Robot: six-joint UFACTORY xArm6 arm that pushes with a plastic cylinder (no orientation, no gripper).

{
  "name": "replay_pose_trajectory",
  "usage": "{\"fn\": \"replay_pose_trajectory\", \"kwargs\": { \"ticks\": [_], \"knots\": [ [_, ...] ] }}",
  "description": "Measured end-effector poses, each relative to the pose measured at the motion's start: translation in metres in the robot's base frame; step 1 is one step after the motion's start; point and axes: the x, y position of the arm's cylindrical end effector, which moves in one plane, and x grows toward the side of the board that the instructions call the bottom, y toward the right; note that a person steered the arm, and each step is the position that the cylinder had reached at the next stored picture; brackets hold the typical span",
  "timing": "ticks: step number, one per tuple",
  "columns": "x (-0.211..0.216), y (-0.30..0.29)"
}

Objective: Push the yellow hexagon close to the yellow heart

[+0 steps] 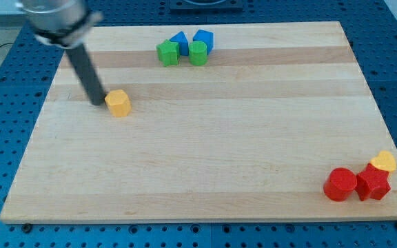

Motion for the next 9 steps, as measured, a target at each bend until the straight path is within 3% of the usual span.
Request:
{"fn": "replay_pose_trajectory", "kwargs": {
  "ticks": [1,3,5,6,8,9],
  "knots": [
    [0.029,0.1],
    [0.035,0.119],
    [0.092,0.292],
    [0.092,0.306],
    [0.099,0.194],
    [0.136,0.179]
  ]
}}
